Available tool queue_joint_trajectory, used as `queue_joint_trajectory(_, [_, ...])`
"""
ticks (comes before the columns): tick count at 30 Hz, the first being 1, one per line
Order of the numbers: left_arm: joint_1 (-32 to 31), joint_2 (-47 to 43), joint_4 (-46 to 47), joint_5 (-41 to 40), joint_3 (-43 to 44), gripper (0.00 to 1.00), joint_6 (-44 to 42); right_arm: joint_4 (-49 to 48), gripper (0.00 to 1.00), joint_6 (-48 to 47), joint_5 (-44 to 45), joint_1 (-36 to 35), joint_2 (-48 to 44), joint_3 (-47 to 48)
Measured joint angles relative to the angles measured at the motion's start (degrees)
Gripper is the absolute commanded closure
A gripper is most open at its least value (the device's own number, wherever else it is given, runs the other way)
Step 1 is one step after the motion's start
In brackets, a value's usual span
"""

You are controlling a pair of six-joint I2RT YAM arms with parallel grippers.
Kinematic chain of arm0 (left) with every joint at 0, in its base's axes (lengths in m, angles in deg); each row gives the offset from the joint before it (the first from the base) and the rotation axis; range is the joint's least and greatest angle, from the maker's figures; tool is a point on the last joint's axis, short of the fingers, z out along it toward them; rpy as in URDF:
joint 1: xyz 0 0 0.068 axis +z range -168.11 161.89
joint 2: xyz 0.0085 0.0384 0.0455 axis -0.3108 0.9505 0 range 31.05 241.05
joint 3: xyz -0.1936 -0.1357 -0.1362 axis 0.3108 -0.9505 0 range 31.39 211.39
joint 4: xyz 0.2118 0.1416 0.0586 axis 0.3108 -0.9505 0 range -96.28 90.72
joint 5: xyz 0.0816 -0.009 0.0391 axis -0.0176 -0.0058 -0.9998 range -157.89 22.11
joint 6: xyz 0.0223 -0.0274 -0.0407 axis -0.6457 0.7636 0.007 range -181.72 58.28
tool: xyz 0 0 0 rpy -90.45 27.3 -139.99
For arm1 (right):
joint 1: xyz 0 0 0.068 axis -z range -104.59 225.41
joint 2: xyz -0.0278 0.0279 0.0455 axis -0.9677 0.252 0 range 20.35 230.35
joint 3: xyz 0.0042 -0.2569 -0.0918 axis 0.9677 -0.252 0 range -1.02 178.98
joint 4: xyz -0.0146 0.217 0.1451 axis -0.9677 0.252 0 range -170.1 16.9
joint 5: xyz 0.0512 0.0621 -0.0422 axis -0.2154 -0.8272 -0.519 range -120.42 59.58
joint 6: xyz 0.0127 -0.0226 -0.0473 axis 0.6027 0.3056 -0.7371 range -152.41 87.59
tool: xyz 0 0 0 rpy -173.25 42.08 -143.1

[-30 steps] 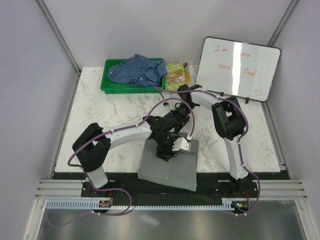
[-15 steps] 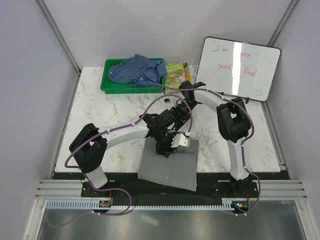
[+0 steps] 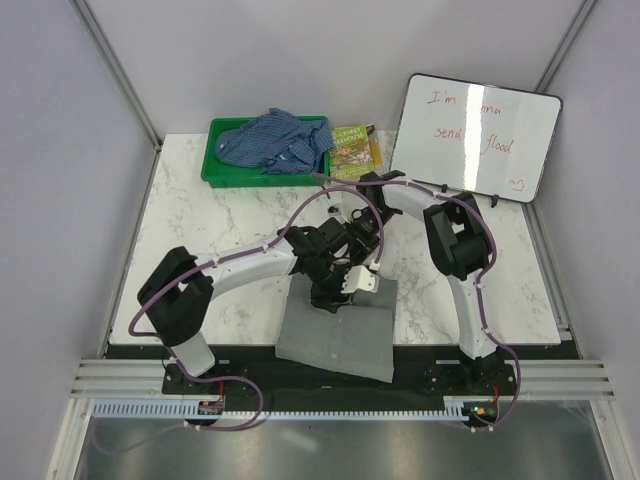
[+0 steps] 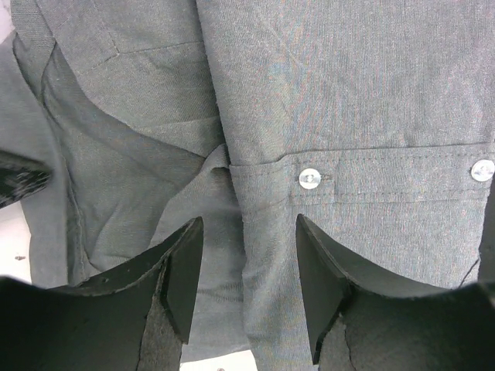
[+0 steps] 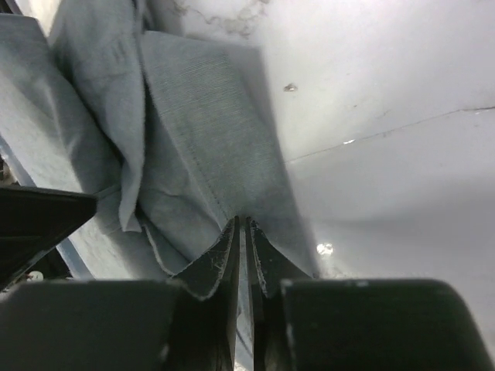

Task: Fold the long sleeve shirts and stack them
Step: Fold the shirt

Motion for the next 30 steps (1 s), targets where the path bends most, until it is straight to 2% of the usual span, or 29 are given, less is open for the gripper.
queue_joint_trajectory(11, [0.15,2.25,0.42,0.02,0.02,0.4,0.0,0.07,0.89,1.01,-1.05,0.07,2.67,-0.15])
queue_joint_trajectory(14, [0.15,3.26,0.42,0.07,0.09,0.43,-0.02,0.02,0.89,1.18,-0.92,0.04,2.67,-0.15])
queue_joint_trajectory(17, [0.15,3.91,0.42,0.15,0.17,0.56,-0.02,0.02,0.89,1.2,-0.9,0.04,2.67,-0.15])
queue_joint_trajectory(18, [0.15,3.93,0.35,0.37,0.17,0.71,-0.04,0.0,0.89,1.22,-0.87,0.04,2.67,-0.15])
queue_joint_trajectory(20, [0.15,3.93,0.24,0.83,0.35,0.86,0.0,0.0,0.9,1.22,-0.85,0.04,2.67,-0.15])
queue_joint_trajectory(21, [0.15,3.93,0.02,1.05,0.44,0.97,-0.09,0.0,0.9,1.22,-0.85,0.04,2.67,-0.15])
queue_joint_trajectory(30, [0.98,2.93,-2.05,1.01,2.47,0.98,-0.26,-0.07,0.91,1.2,-0.81,0.04,2.67,-0.17])
